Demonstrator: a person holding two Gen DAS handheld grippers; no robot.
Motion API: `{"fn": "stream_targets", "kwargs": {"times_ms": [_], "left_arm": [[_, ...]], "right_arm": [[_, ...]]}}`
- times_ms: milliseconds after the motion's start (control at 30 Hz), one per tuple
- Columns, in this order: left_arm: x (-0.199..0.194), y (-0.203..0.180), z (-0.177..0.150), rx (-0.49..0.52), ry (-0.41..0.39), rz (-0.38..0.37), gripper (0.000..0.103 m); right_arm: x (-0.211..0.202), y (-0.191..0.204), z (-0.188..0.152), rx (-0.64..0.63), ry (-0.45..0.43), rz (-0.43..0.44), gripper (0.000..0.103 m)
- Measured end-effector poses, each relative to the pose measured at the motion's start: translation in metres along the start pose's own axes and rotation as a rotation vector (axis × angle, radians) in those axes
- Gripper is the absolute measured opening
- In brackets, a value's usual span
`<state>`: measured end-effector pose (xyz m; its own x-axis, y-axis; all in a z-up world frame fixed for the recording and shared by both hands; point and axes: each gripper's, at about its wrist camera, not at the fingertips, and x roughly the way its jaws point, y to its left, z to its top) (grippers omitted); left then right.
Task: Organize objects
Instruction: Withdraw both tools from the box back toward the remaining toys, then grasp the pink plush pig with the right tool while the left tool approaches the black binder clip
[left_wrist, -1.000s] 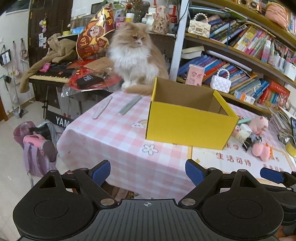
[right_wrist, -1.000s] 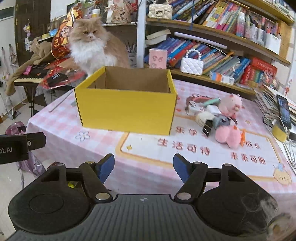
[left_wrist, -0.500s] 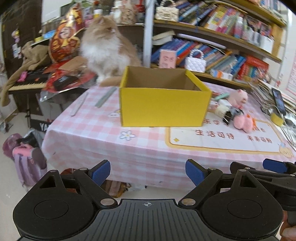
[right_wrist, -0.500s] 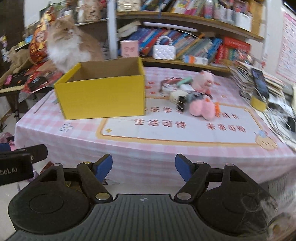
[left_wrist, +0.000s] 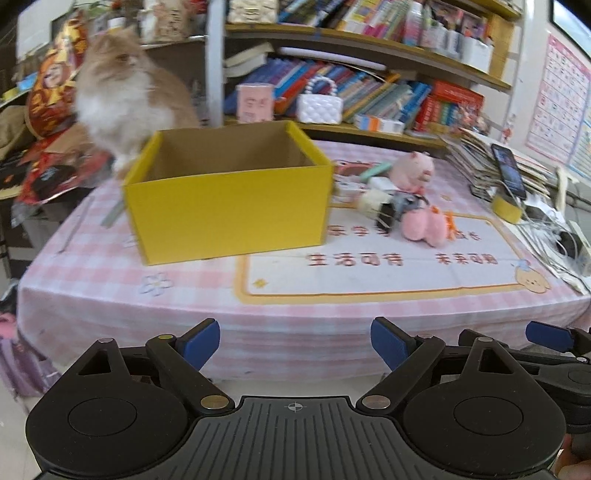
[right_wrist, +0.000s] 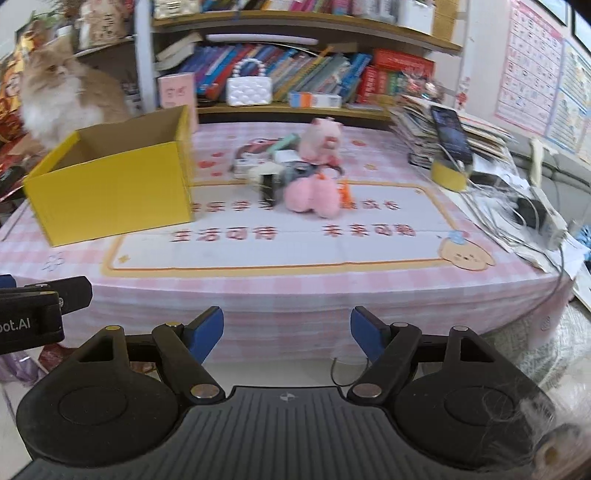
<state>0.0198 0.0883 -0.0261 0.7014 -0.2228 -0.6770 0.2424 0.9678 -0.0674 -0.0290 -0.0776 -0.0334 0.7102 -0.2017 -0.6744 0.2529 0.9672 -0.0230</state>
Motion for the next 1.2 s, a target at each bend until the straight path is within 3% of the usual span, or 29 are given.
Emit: {"fn": "stream_targets", "kwargs": {"times_ms": [300,700,967,1200], "left_arm": [[0.033,-0.044,0.025,-0.018,0.010,-0.020,0.091],[0.085,-0.102,0.056,-0.050,0.043,-0.032,0.091],[0.107,-0.122,0.078,-0.086,0.029,0.034,0.091],[0.123,-0.126,0.093,-0.142,0.045,0.109,0.092]], "right_arm": [[0.031,-0.052,0.027,0.017,0.025,-0.042,0.075],[0.081,-0.104,0.065,-0.041,0.048,-0.013,0.075],[0.116,-0.127,0.095,-0.053,0.040,0.056,0.074],[0.143,-0.133,0.115,-0.074,0.033,0.172,0.074]]}}
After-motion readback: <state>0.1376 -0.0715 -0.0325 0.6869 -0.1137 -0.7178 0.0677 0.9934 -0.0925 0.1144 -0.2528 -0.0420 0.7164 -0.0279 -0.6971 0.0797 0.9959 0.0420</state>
